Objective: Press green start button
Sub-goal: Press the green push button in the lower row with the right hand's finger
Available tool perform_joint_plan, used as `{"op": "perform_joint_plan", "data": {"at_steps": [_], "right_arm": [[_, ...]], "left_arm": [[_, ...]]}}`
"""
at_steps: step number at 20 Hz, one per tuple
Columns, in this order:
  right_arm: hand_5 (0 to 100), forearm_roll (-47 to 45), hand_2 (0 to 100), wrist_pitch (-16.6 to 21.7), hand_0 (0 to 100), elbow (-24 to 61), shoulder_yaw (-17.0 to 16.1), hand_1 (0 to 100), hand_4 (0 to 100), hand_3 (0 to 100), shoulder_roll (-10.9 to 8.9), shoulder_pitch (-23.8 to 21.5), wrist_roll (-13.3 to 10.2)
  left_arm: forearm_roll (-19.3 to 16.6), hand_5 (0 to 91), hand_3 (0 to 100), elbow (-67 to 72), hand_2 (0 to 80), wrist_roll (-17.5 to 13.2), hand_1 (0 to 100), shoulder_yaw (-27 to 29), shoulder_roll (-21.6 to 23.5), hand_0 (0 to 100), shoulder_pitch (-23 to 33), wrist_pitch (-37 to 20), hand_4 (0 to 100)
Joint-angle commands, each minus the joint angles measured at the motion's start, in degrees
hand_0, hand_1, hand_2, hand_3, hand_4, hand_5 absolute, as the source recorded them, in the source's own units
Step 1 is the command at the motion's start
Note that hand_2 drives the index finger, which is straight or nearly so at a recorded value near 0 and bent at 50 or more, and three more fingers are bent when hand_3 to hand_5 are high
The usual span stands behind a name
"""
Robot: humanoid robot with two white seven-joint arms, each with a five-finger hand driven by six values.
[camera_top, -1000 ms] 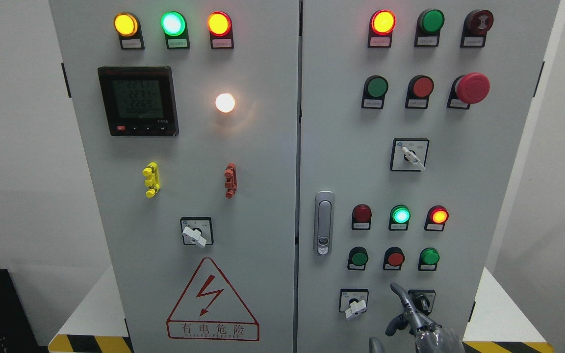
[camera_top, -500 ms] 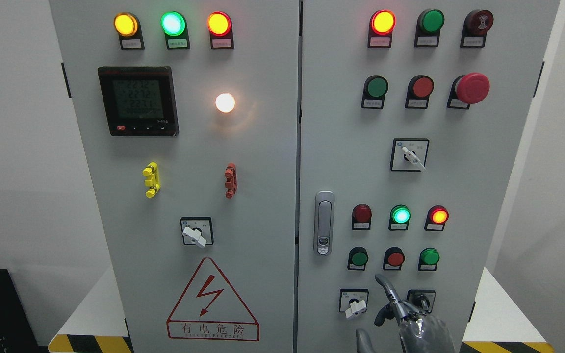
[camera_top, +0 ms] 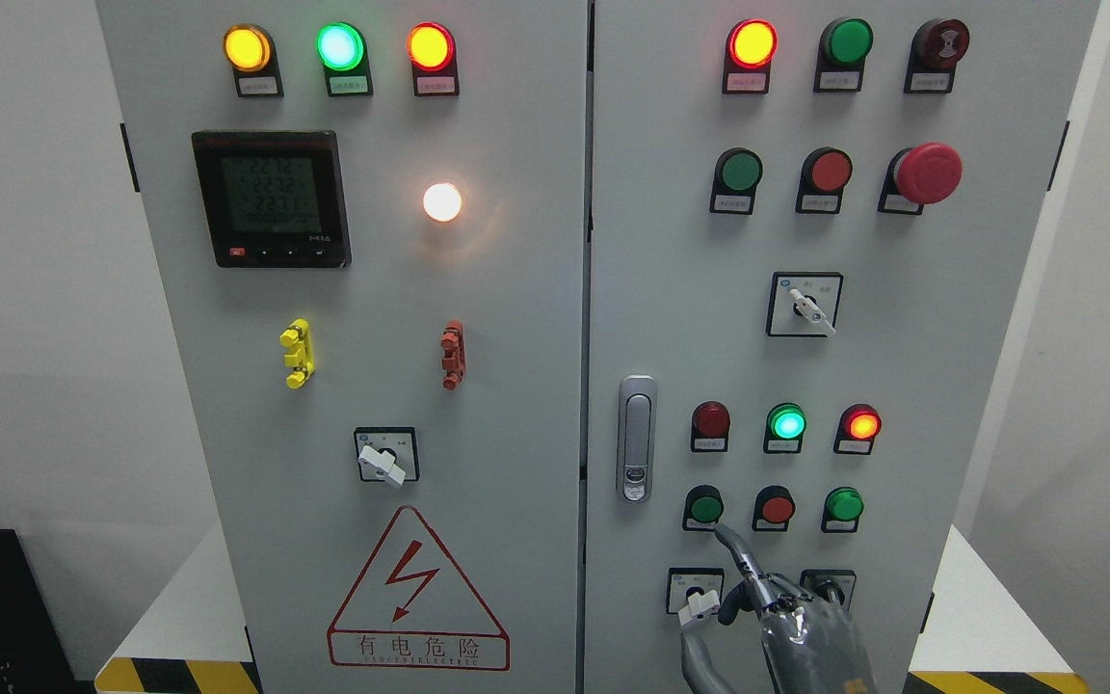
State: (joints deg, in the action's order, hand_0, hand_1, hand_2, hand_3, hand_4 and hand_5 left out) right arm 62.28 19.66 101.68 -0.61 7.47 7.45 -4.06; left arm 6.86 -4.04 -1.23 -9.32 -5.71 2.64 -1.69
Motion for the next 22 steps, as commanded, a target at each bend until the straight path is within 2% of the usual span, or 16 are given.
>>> {"op": "perform_joint_plan", "data": {"at_steps": [1, 22], "right_arm": [[59, 0.5, 0, -0.2, 55, -3.2, -0.6, 35, 63, 66, 0.09, 1.5, 0.1], [59, 0.5, 0, -0.6, 55, -6.9, -1.4, 35, 63, 66, 0.09, 4.4, 0.1]], "left_arm": [[0.0, 0.0, 0, 0.0, 0.0, 0.0, 56, 0.0, 0.0, 12, 0.0, 0.0, 0], [0.0, 0.0, 0, 0.0, 0.0, 0.0, 56, 0.0, 0.0, 12, 0.0, 0.0, 0]]}}
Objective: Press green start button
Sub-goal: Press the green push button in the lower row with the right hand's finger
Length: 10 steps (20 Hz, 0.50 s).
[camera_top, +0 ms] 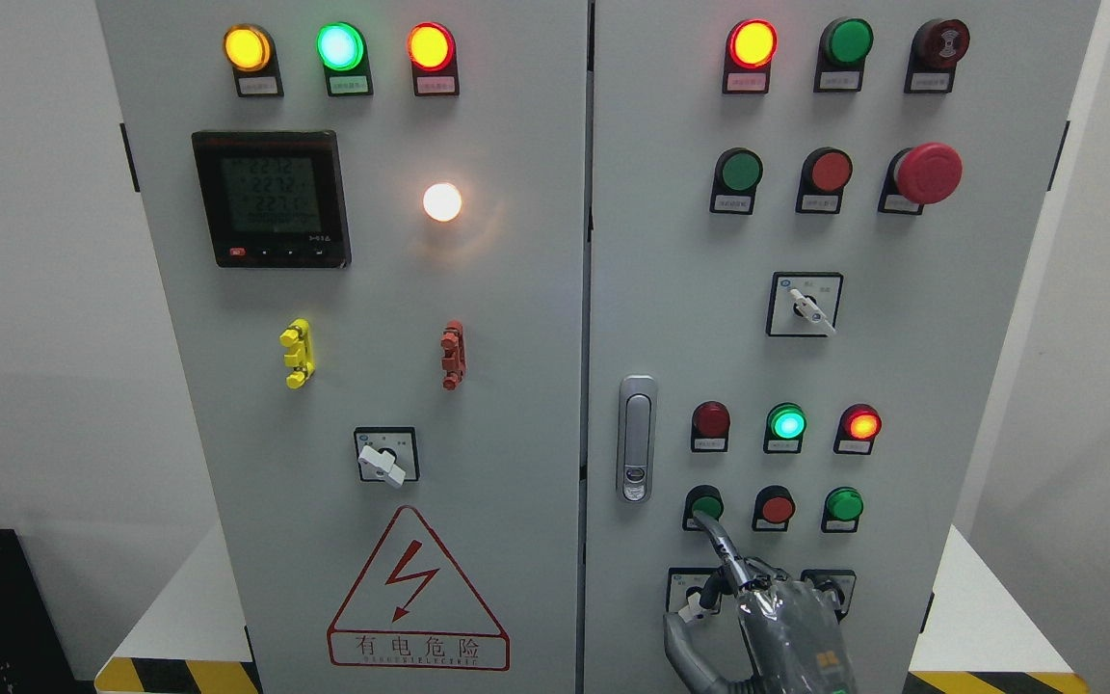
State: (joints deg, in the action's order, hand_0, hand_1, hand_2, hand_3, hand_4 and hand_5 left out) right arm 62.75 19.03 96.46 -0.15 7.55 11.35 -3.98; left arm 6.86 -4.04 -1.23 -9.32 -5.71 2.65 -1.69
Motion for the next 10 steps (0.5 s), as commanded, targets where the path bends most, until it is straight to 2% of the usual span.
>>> {"op": "perform_joint_plan", "data": {"at_steps": [1, 10], "right_arm": [[59, 0.0, 0, 0.0, 55, -1.8, -1.9, 35, 63, 66, 0.01, 0.7, 0.0], [59, -0.1, 0, -0.7, 55, -3.2, -1.9, 35, 63, 66, 0.01, 1.7, 0.0]], "left_arm": [[0.0, 0.0, 0, 0.0, 0.0, 0.0, 56, 0.0, 0.0, 12, 0.0, 0.0, 0], [0.0, 0.0, 0, 0.0, 0.0, 0.0, 56, 0.0, 0.0, 12, 0.0, 0.0, 0]]}}
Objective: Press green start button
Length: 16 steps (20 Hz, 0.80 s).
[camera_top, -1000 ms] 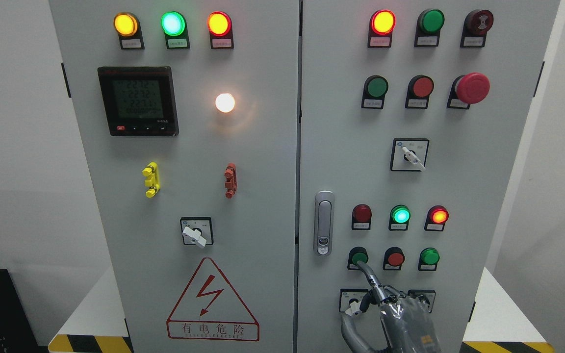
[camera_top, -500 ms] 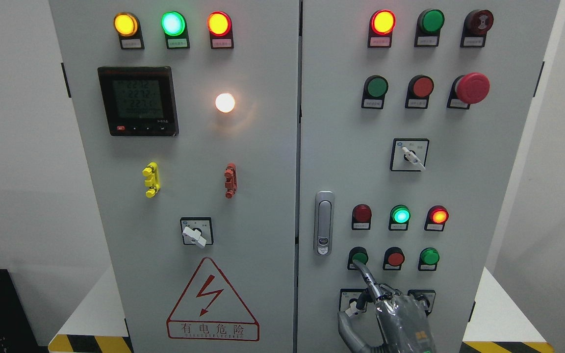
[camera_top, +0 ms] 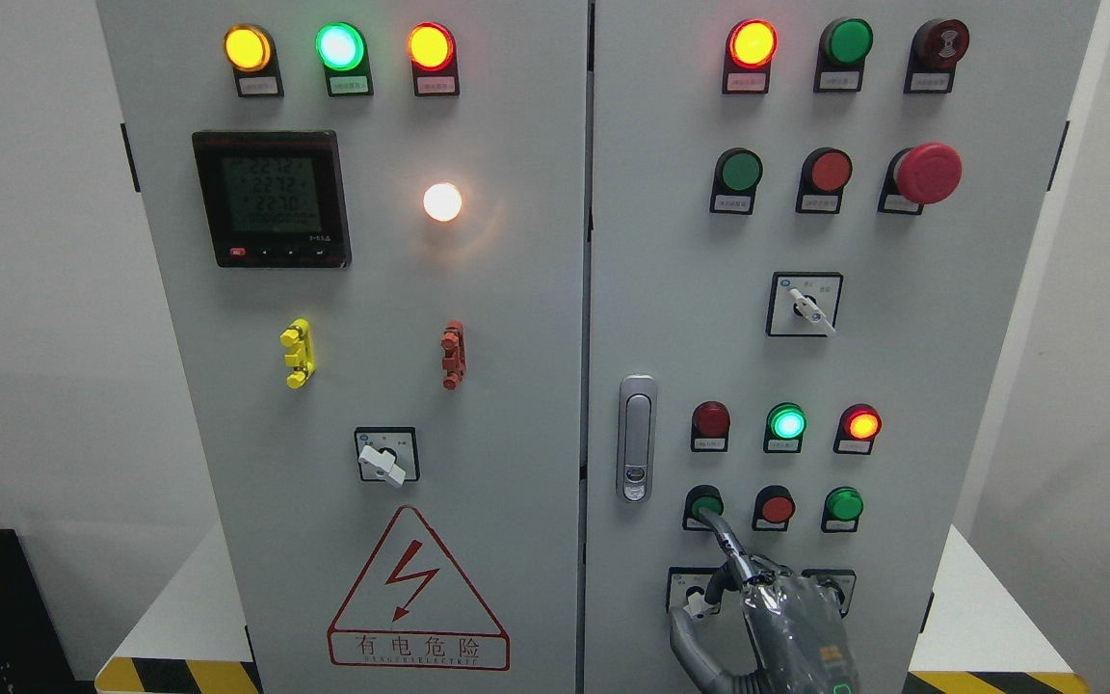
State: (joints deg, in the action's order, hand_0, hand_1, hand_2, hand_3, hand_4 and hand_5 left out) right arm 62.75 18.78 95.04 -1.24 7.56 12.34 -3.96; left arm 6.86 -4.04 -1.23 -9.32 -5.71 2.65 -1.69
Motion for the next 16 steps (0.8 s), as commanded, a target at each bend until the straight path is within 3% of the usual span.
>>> {"op": "perform_joint_plan", "data": {"at_steps": [1, 16], "right_arm": [[59, -0.1, 0, -0.5, 55, -1.9, -0.8, 35, 63, 66, 0.09, 0.9, 0.0], [59, -0.3, 0, -0.5, 56, -1.8, -0.7, 35, 63, 66, 0.09, 0.9, 0.0]], "left_arm": [[0.0, 0.0, 0, 0.0, 0.0, 0.0, 56, 0.0, 0.0, 12, 0.0, 0.0, 0], [0.0, 0.0, 0, 0.0, 0.0, 0.0, 56, 0.0, 0.0, 12, 0.0, 0.0, 0]]}}
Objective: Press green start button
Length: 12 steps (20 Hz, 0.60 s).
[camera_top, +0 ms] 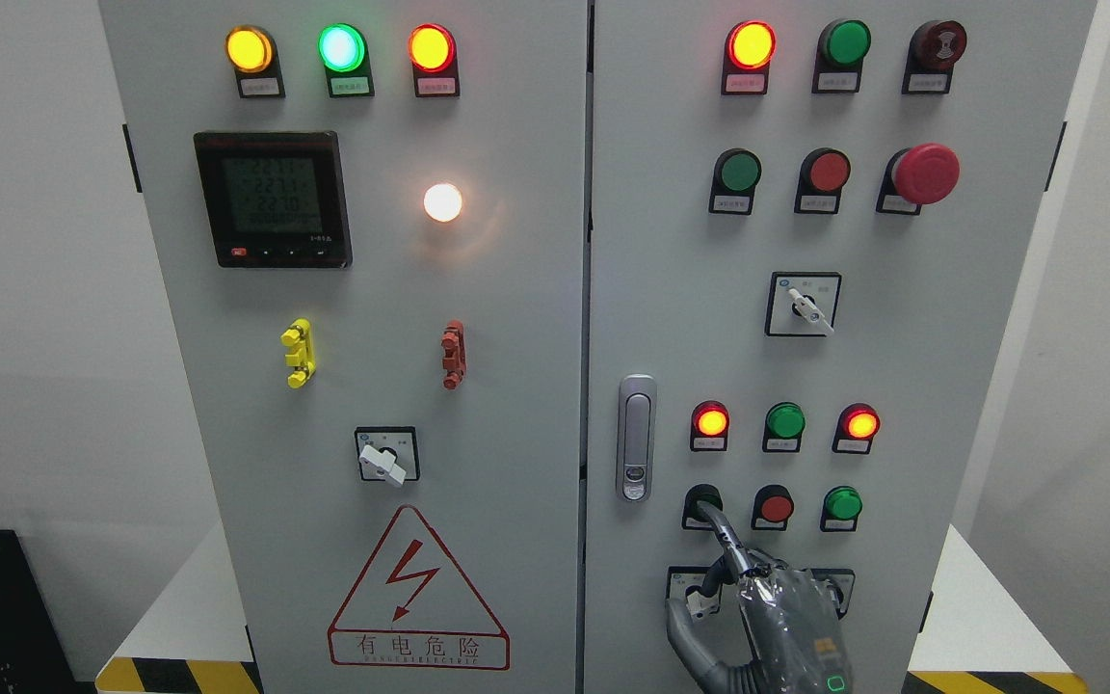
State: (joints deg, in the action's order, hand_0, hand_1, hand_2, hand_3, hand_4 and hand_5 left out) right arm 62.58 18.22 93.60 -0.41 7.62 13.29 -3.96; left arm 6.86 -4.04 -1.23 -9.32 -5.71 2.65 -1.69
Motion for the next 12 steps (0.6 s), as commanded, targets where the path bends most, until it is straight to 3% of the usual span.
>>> {"op": "perform_joint_plan", "data": {"at_steps": [1, 12], "right_arm": [[59, -0.2, 0, 0.1, 56, -0.2, -1.5, 35, 63, 67, 0.03, -0.1, -0.1], [59, -0.6, 0, 0.7, 57, 2.3, -1.6, 37, 63, 68, 0.03, -2.1, -0.2]], "left_arm": [[0.0, 0.0, 0, 0.0, 0.0, 0.0, 56, 0.0, 0.0, 12, 0.1, 0.0, 0], [0.0, 0.0, 0, 0.0, 0.0, 0.0, 56, 0.0, 0.0, 12, 0.0, 0.0, 0]]}}
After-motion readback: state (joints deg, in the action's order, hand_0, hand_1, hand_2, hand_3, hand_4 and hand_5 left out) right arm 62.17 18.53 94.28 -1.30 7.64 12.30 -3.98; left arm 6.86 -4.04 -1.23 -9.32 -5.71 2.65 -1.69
